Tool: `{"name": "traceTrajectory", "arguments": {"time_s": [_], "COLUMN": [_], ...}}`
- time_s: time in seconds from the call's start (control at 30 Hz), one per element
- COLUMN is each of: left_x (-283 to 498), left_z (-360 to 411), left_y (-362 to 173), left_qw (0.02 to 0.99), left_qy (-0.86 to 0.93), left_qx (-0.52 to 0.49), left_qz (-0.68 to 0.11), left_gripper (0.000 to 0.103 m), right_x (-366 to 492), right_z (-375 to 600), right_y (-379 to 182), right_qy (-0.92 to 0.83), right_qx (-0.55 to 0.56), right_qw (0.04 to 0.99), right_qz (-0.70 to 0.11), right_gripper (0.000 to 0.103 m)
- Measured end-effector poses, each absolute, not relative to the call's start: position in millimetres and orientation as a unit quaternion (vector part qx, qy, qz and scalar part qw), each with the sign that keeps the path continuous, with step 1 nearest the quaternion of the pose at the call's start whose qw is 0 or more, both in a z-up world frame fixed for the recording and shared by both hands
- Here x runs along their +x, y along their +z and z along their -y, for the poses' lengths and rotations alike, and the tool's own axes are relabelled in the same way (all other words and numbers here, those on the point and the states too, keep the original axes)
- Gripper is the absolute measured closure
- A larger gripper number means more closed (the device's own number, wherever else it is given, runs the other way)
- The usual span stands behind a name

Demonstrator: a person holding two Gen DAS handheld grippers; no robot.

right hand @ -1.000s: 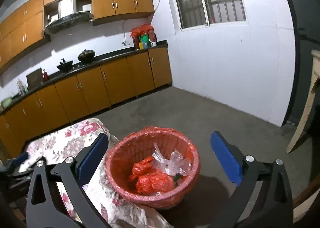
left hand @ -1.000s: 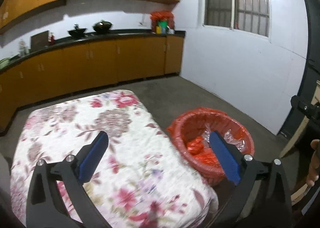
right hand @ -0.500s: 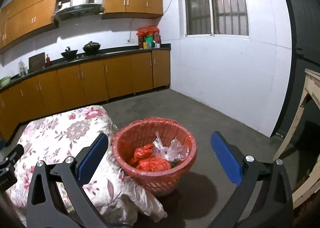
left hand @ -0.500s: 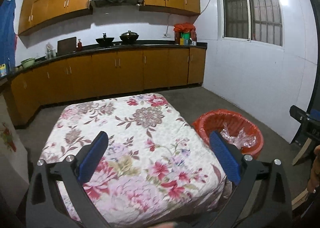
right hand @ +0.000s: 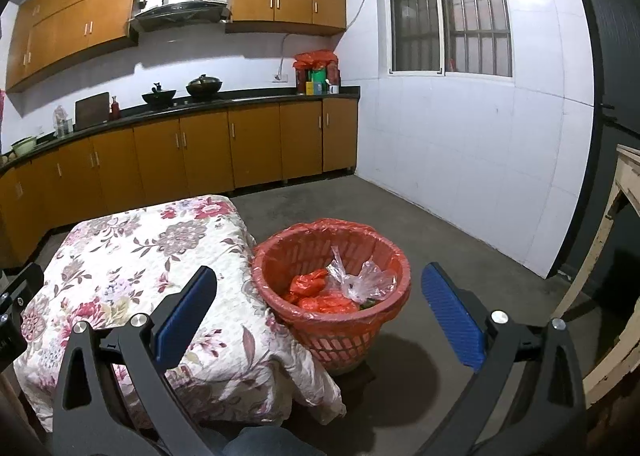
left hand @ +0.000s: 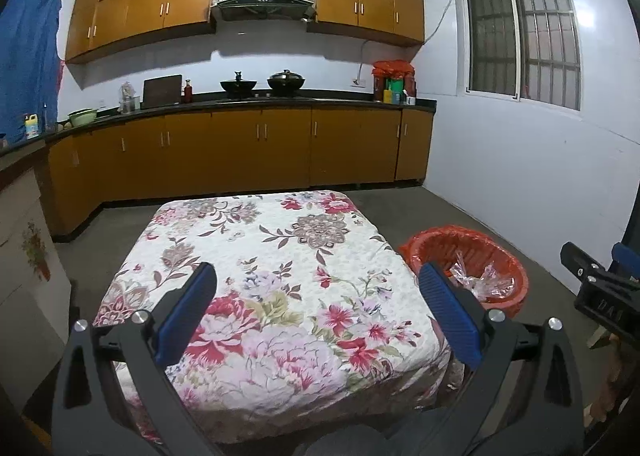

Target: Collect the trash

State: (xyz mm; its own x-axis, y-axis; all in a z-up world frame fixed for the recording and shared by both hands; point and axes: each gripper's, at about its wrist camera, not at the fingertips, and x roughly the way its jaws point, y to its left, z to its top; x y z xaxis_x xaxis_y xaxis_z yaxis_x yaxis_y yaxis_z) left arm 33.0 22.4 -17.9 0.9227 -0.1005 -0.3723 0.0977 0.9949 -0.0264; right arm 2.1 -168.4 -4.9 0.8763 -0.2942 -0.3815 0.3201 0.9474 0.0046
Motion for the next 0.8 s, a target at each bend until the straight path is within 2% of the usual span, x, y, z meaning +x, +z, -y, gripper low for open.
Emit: {"name": "traceTrajectory", "arguments": {"time_s": [0.8], "left_x": [-3], "left_z": [-27], "left_y": [-25], "left_qw": [0.981], "left_qy": [-0.019], "left_qx": [-0.006], "left_qz": [-0.194], "left_gripper": [0.004], "right_x": [-25], "right_z": [149], "right_y": [-15], "right_qy": [-0.17], "right_qx": [0.025], "right_qw": [0.968], "right_qz": [-0.182], "right_gripper": [0.002]}}
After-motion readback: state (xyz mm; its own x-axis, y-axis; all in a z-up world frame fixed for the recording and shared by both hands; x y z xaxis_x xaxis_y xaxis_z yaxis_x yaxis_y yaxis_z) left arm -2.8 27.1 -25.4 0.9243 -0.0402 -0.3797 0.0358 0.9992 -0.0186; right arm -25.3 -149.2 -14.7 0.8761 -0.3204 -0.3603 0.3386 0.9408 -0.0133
